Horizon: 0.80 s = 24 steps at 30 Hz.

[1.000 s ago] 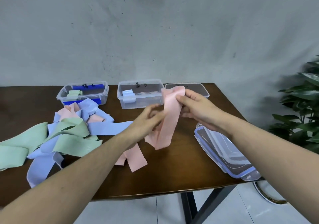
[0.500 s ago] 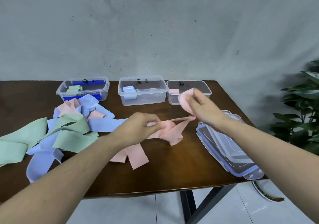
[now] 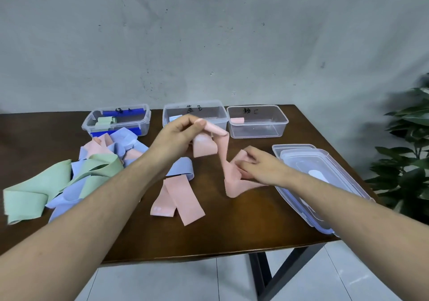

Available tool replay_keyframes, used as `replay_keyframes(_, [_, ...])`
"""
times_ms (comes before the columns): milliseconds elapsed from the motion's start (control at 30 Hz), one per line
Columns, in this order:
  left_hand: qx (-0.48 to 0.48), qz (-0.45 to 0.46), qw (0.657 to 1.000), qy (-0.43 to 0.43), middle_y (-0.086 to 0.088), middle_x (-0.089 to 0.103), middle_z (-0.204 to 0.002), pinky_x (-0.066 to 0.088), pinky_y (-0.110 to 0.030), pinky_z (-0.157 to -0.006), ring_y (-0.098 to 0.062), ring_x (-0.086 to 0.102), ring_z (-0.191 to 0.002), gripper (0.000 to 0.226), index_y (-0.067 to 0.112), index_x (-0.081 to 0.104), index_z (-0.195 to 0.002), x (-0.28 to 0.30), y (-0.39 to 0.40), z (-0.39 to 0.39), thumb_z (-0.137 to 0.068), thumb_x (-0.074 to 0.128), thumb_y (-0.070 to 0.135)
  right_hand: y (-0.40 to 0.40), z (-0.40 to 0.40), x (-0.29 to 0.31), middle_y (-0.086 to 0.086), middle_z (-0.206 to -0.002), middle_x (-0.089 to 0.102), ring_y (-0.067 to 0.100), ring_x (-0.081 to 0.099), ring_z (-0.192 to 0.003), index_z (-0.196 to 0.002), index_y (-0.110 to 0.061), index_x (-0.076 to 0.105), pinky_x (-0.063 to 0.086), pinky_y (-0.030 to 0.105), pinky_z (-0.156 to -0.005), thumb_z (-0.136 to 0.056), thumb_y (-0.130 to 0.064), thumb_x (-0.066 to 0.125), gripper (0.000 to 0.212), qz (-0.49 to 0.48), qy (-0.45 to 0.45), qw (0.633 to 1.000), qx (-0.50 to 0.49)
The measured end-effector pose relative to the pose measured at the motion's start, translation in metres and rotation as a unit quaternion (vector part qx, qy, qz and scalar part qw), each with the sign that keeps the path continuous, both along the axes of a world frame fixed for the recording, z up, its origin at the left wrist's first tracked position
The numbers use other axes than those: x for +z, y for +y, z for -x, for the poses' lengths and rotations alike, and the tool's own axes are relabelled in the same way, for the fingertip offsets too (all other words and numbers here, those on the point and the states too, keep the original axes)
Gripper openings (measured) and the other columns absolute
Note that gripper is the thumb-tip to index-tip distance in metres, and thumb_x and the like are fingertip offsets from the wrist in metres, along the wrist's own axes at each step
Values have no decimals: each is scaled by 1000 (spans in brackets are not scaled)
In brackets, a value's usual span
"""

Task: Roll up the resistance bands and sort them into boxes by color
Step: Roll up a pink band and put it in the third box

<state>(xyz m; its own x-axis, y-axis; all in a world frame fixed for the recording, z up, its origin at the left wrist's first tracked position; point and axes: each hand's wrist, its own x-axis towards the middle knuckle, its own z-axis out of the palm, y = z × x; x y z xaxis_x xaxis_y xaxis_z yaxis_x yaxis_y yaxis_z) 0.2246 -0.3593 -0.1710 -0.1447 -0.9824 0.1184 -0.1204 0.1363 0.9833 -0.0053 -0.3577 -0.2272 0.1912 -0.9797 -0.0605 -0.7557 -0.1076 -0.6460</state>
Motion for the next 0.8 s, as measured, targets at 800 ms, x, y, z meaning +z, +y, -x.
replay_keyframes(800, [50,-2,931,-361,1,60,-84,44,-28,-59,-13,59,-76,33,25,40,-100,-58,-13,-34,-91,63,46,-9,13,5,-7,-103,69,8,62,-87,-107,-26,65,46,22,-72,-101,-22,49,18,5,-198,975,-96])
